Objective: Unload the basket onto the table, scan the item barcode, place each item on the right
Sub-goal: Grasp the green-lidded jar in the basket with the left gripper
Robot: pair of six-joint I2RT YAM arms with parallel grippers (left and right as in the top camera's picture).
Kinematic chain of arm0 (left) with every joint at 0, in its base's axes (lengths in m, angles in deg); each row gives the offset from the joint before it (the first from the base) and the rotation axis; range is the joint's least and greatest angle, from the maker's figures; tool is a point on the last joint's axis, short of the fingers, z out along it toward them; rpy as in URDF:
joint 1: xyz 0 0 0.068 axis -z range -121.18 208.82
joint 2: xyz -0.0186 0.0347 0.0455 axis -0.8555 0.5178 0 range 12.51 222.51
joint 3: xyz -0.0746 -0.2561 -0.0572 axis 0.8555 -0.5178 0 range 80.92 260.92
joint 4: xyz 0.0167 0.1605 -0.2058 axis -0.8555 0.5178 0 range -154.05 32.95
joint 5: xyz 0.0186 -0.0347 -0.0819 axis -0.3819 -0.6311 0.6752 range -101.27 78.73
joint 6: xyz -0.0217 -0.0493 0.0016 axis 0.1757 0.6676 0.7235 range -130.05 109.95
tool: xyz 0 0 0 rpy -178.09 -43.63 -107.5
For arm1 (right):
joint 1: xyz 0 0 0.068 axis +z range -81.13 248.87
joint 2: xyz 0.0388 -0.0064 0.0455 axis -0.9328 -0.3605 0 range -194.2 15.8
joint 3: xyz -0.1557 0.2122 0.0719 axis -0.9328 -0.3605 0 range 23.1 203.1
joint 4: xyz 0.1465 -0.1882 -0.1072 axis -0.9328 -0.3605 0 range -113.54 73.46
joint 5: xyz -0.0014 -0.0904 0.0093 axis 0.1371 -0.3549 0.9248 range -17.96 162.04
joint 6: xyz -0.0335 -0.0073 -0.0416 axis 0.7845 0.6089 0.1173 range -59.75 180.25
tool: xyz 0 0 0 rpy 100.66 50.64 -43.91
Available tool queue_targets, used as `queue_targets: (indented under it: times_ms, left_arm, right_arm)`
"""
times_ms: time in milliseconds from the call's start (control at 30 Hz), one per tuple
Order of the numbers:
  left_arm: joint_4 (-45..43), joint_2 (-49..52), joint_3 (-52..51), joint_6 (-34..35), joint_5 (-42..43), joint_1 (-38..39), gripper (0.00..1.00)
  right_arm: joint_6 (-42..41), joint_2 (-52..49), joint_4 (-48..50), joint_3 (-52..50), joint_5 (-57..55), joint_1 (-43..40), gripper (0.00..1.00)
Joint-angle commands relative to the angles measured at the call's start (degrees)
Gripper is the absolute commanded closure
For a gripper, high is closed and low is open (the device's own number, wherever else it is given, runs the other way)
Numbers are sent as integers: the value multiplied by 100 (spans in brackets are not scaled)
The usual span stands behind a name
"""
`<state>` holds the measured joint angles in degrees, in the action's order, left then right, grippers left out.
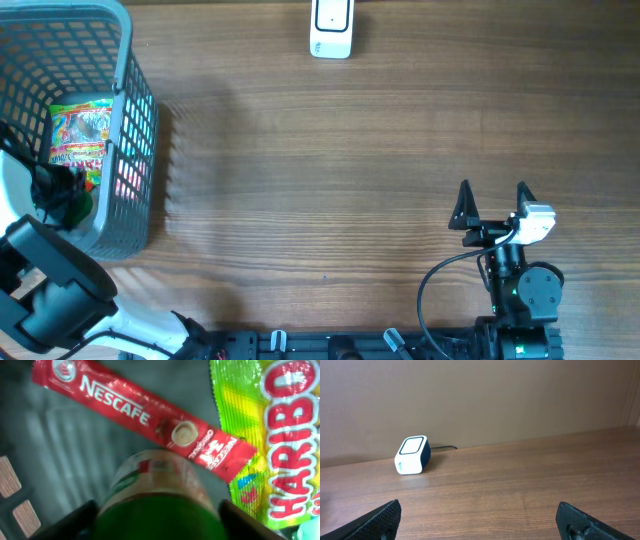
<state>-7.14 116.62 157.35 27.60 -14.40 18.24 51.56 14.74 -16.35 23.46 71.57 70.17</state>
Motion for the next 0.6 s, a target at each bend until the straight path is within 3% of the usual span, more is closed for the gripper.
queue_targets:
  times_ms: [0, 67, 133, 233, 567]
  left_arm:
    - [85, 83, -48, 28, -17, -4, 27]
    - [94, 83, -48, 28, -17, -4, 11]
    - [94, 83, -48, 31, -17, -4, 4]
    - [101, 92, -48, 28, -15, -4, 0]
    - [-273, 92, -481, 13, -17, -4, 5]
  right_arm:
    - [79, 26, 20, -7, -35, -20, 0]
    - [81, 26, 20, -7, -35, -20, 0]
    - [79, 26, 20, -7, -35, -20, 0]
    - [79, 26, 20, -7, -35, -20, 0]
    - [79, 26, 20, -7, -35, -20, 0]
